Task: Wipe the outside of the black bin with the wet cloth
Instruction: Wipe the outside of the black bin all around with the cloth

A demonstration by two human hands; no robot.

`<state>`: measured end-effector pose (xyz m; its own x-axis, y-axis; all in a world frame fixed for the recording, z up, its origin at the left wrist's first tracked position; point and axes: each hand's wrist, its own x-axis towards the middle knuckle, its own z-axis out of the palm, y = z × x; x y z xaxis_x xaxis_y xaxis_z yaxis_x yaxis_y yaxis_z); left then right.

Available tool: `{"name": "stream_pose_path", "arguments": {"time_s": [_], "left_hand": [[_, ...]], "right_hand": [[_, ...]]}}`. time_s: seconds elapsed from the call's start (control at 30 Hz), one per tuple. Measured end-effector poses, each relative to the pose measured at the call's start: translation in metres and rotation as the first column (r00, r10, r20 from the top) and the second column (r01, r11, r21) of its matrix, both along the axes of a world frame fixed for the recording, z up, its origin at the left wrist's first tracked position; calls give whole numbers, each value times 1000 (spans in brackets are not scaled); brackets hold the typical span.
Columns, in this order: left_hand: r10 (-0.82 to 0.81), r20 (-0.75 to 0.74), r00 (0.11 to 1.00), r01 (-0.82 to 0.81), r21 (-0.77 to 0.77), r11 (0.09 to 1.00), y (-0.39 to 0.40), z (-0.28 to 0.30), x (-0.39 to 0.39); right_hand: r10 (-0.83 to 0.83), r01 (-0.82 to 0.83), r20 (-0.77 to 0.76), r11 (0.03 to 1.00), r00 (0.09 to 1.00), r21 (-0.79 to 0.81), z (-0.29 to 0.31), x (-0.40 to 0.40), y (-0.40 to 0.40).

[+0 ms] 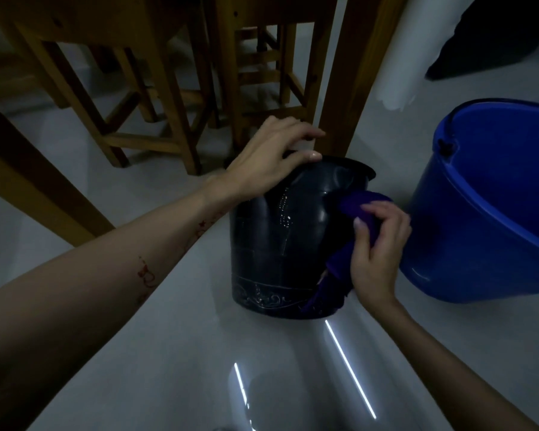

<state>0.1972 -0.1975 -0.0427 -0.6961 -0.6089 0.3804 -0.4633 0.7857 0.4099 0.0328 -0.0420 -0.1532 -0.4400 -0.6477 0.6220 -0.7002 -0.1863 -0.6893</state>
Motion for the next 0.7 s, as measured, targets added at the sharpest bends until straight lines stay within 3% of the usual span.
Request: {"name": "stream_pose_path", "arguments": {"time_s": [0.1,0.17,0.27,0.37,0.5,0.7], "left_hand": [[149,7,989,-149,37,988,1,-15,11],[151,37,988,-155,124,980,0,-23,19],[86,-56,995,-69,255,965,-4,-22,23],[22,-170,985,37,337,941,-1,-17,17],[18,-199,980,65,406,912,-3,-13,10],[53,-212,976,41,416,908,-2,-15,6]], "right_hand": [[-121,95,289,990,950,104,2,-3,-15],[-120,82,318,988,940,131,2,-2,-22],[-97,64,285,990,953,125,7,2,-29],[-94,76,167,991,981,107,17,5,-40],[-35,40,-59,994,998,103,27,16,-51],[124,-127,-476,992,871,25,2,23,-30]]}}
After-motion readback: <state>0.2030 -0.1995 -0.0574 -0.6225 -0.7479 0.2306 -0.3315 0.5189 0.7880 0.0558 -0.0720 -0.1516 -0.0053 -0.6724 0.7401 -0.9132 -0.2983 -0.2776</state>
